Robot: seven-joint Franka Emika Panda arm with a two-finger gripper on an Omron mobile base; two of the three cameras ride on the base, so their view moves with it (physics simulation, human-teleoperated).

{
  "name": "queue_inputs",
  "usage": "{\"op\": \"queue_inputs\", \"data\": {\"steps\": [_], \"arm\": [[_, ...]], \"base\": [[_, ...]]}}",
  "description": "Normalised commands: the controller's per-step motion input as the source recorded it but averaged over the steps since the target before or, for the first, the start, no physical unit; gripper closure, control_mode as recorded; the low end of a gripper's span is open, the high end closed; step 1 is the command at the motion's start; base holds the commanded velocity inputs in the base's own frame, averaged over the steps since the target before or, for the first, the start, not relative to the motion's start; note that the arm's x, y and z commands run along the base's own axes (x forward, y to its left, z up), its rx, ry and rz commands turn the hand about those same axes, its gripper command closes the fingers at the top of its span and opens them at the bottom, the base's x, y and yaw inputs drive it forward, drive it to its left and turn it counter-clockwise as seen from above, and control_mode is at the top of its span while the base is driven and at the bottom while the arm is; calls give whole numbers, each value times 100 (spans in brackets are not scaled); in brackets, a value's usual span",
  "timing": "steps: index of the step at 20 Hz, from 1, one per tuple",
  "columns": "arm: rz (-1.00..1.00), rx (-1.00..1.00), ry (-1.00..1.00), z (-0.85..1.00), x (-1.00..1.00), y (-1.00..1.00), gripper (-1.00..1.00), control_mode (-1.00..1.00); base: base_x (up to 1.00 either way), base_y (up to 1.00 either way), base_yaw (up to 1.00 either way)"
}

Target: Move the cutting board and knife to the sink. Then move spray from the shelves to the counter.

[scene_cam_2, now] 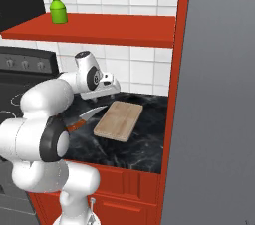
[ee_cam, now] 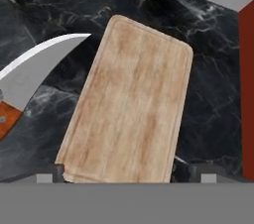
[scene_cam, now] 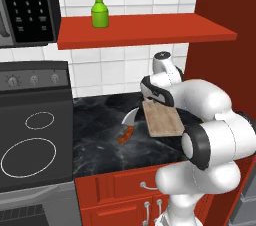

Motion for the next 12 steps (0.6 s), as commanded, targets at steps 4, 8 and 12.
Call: {"op": "queue_inputs", "data": {"steps": [4,8,12], "arm": [[0,7,0,-20,41,0,-100,-100],[0,7,0,-25,34,0,-100,-100],[0,9,0,-23,34,0,-100,-100]], "base": [[0,0,0],[0,0,0],[0,0,0]]}}
